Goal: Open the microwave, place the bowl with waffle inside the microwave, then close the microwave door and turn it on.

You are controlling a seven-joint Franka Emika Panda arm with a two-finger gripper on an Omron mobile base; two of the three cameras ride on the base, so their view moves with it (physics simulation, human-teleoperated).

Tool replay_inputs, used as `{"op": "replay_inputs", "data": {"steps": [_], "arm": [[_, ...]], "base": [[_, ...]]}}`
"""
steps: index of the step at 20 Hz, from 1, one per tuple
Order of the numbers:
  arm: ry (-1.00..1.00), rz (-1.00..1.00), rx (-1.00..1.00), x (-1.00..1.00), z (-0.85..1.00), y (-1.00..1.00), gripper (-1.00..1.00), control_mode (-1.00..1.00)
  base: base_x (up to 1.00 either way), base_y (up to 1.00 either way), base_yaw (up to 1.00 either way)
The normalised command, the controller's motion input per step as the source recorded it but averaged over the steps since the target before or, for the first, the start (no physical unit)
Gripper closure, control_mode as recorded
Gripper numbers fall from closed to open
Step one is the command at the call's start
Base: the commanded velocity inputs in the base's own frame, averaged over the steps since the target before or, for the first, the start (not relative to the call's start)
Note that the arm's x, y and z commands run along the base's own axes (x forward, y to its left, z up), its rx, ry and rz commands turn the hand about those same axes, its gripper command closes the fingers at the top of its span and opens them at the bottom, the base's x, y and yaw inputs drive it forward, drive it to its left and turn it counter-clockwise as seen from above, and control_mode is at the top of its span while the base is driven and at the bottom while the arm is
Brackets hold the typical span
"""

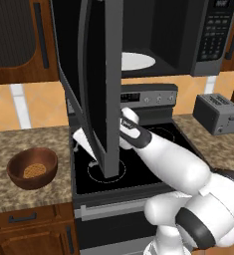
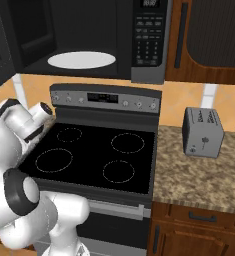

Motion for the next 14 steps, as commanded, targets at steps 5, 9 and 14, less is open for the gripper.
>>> {"op": "replay_inputs", "data": {"steps": [5,9,14], "arm": [[0.0,0.0,-0.09,0.54,-0.23,0.37,-1.0,-1.0],[0.05,0.0,-0.01,0.13,-0.07,0.2,-1.0,-1.0],[0.01,0.0,-0.12,0.2,-0.32,0.33,-1.0,-1.0]], "base": [[0.0,0.0,0.0],[0.0,0.0,0.0],[0.0,0.0,0.0]]}}
